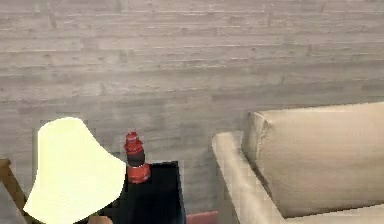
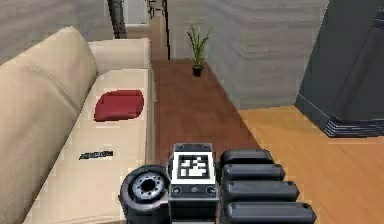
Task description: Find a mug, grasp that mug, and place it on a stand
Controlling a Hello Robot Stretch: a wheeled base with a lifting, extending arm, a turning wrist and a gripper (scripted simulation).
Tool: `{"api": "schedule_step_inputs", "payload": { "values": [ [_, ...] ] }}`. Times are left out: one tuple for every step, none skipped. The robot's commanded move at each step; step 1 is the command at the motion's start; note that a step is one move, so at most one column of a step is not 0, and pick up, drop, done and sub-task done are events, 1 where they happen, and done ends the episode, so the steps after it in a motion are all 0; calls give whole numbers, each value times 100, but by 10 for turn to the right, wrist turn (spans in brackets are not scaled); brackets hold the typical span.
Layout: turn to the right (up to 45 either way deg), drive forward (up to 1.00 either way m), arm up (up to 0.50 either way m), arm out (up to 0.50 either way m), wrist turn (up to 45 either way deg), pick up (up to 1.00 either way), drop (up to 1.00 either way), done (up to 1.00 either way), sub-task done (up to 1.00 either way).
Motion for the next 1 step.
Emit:
{"api": "schedule_step_inputs", "payload": {
  "values": [
    [450,0,0,0,0,0,0,0,0]
  ]
}}
